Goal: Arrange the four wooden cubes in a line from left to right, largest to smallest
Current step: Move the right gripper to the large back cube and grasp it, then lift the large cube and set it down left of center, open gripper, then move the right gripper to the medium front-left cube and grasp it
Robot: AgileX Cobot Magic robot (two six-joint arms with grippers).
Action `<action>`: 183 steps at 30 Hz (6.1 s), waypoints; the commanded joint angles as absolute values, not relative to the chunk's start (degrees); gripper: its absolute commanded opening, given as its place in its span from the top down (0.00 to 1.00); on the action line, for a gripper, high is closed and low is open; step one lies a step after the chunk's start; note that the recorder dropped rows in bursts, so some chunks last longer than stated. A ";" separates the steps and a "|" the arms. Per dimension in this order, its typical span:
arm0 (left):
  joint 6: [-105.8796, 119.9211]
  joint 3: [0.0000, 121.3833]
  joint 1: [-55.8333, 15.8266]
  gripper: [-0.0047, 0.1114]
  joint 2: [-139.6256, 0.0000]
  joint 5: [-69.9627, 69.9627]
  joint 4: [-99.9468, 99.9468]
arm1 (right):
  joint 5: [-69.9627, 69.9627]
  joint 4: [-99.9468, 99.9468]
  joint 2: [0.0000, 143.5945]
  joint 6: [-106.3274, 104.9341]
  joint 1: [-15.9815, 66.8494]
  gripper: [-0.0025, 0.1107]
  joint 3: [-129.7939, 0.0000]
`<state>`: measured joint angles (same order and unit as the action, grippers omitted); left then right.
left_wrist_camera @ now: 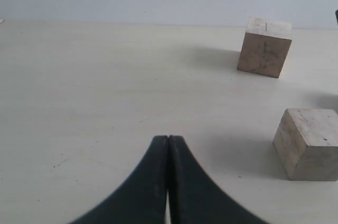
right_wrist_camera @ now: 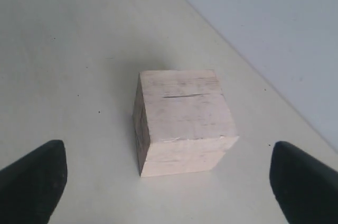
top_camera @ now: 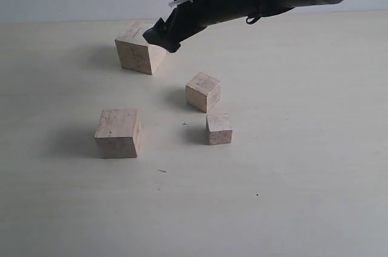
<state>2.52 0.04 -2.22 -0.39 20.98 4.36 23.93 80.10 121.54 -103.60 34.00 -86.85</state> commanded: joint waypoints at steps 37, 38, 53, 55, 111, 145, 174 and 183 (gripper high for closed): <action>2.57 0.00 -1.97 0.96 0.00 20.20 4.19 | 35.92 95.49 145.36 -112.86 31.31 0.11 -111.48; 2.57 0.00 -1.97 0.96 0.00 20.20 4.19 | 35.92 95.49 145.60 -112.86 31.19 0.11 -111.75; 2.57 0.00 -1.97 0.96 0.00 20.20 4.19 | 36.18 97.25 148.70 -114.62 31.20 0.11 -111.88; 2.57 0.00 -1.97 0.96 0.00 20.20 4.19 | 36.44 97.51 148.92 -115.63 31.20 0.11 -111.88; 2.69 0.00 -1.97 0.96 0.00 20.20 4.19 | 60.00 58.98 133.04 -91.31 31.19 0.98 -103.99; 2.69 0.00 -1.97 0.96 0.00 20.20 4.19 | 57.24 77.25 140.81 -113.86 27.66 0.30 -100.87; 2.69 0.00 -1.97 0.96 0.00 20.20 4.19 | 67.09 78.04 129.75 -108.45 27.28 0.21 -100.97; 2.69 0.00 -1.97 0.96 0.00 20.20 4.19 | 68.37 65.38 127.27 -99.11 36.25 0.23 -100.87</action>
<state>2.73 0.00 -2.22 -0.39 20.98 4.36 68.87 69.89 127.67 -102.84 33.12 -100.93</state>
